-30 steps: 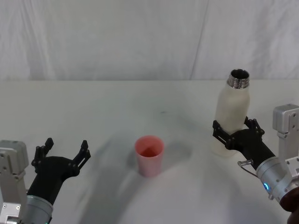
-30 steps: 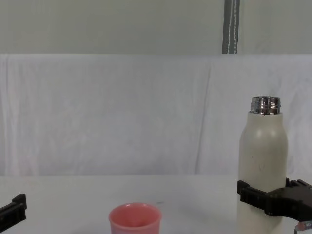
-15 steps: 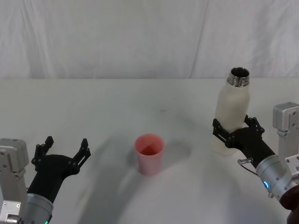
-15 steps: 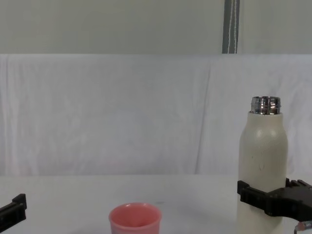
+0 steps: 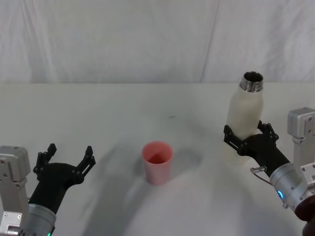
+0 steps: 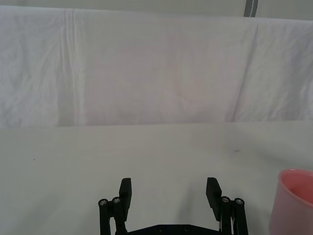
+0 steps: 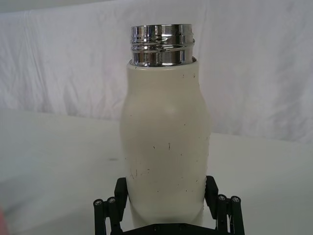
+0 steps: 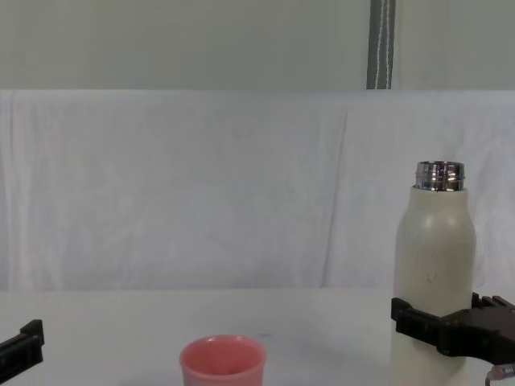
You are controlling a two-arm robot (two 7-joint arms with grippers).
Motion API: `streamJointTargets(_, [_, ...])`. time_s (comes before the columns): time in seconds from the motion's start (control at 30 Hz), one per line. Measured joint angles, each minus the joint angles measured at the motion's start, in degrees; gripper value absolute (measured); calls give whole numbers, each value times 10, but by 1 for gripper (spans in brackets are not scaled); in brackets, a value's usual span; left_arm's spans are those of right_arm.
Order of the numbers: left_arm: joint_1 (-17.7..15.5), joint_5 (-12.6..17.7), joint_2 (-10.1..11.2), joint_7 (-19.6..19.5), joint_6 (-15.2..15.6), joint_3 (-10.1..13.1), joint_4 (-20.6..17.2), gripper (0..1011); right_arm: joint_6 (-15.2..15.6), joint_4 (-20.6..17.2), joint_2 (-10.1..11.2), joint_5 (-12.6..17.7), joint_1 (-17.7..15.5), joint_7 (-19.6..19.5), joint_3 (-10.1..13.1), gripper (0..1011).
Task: Grasp the thermos with one hand and pour water into the cup lid.
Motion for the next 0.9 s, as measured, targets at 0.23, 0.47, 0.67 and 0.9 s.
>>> streamJointTargets(0.23, [0,0,0,0,0,0,0,1001,0,0,0,0,0,0,0,1001])
streamJointTargets(0.47, [0,0,0,0,0,0,0,1001,1,0,0,0,0,0,0,1001])
streamJointTargets(0.67, [0,0,0,0,0,0,0,1001,1,0,0,0,-1,0,0,1001])
streamJointTargets(0.9, [0,0,0,0,0,0,0,1001,2,-3,3,2,-9,2,1,1001])
